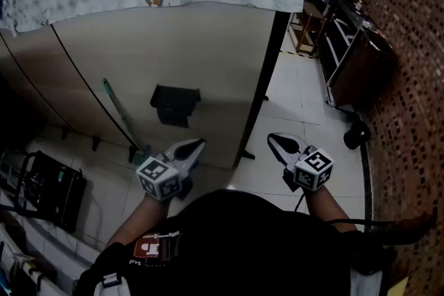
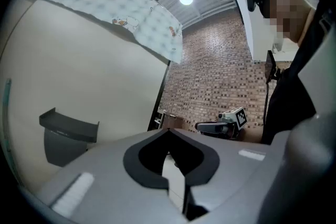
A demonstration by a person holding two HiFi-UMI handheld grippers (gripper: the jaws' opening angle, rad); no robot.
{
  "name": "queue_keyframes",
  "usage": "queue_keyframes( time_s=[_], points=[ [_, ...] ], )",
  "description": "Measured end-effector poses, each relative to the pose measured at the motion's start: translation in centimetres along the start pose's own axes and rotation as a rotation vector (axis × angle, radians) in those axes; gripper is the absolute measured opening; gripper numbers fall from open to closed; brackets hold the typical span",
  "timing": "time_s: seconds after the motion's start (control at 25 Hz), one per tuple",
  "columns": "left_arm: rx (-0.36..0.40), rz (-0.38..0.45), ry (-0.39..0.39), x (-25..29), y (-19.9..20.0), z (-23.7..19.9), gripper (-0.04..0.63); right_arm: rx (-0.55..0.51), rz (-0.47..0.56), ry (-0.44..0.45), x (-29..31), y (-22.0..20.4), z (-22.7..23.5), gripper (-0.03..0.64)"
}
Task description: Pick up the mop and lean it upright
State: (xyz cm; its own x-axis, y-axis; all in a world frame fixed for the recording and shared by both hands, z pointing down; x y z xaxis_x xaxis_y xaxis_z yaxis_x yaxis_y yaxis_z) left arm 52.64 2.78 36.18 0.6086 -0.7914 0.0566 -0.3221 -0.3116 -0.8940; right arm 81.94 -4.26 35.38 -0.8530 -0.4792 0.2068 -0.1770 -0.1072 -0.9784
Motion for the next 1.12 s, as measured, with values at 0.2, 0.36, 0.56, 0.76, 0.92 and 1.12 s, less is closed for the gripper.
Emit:
queue_keyframes(
  time_s=[0.2,0.36,0.56,0.76,0.92,1.12],
  points=[
    [-0.012,-0.025,-0.002,0.9,-0.7,0.2,0.0,-0.019,-0.007,0.009,0.3,-0.7,0.6,0.012],
    [-0.001,-0.015,-0.03,-0.4,-0.2,-0.8,0.0,-0.023,-0.007,0.013,2.1,-0.5,-0.6,0.012],
    [-0.019,-0.015,-0.073,-3.4,0.9,-4.5,0.0,-0.046,-0.009,-0.035,5.1,0.6,-3.7,0.012],
    [0.025,-0.015,-0.136,-8.0,4.1,-9.2,0.0,-0.045,0.016,-0.091,10.0,2.8,-8.6,0.012],
    [0.058,-0.041,-0.163,-11.6,6.5,-13.1,0.0,-0.027,0.025,-0.126,14.1,3.6,-12.1,0.012],
    [0.05,-0.041,-0.172,-13.6,7.8,-15.7,0.0,-0.038,0.006,-0.111,17.4,4.3,-14.4,0.012]
  ],
)
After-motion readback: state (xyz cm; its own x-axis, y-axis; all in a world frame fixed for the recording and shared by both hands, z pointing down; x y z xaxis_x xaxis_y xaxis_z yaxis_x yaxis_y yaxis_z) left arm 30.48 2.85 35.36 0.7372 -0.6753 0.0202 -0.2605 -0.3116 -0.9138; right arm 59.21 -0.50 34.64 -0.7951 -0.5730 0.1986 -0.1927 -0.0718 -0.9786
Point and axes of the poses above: the fingertips, and each gripper's own axes: x forward along the fingers, z to its right, y out of its top, the point moved 8 cm from there along -x, backward along the fingers, and after that the axes turned 9 degrees about -x, right-handed, at the moved point
